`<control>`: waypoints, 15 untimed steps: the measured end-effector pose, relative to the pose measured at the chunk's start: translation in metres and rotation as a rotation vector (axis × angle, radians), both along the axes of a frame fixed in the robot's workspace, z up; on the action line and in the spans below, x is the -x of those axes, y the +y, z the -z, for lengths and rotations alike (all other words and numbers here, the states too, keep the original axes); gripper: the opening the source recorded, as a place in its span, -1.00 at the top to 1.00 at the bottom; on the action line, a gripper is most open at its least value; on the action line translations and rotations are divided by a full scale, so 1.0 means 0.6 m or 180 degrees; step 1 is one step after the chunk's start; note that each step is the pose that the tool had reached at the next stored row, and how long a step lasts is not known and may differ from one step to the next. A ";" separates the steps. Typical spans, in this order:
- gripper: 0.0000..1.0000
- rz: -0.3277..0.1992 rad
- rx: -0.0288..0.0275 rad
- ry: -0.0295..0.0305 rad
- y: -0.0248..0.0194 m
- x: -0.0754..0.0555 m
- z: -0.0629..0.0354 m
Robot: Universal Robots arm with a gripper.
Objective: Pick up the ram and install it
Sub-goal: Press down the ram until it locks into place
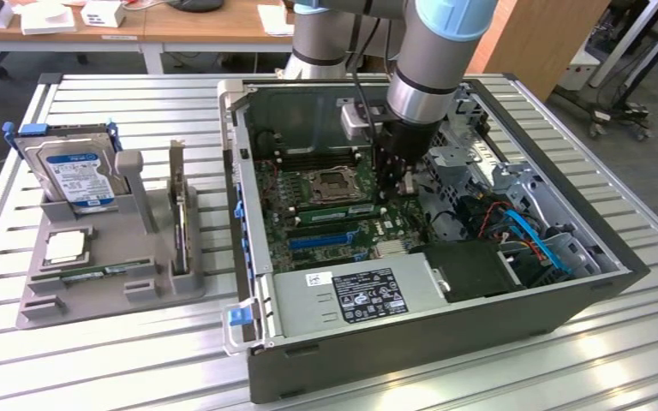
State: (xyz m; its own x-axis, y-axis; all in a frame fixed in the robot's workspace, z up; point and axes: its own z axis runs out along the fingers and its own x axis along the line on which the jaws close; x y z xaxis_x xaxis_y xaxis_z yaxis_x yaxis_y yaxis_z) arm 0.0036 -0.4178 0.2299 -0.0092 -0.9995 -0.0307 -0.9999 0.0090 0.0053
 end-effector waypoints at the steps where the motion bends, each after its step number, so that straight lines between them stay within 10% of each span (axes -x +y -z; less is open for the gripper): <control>1: 0.81 0.0000 0.0001 0.0000 -0.0001 0.000 0.001; 15: 0.81 0.0000 0.0002 0.0000 -0.0002 0.000 0.006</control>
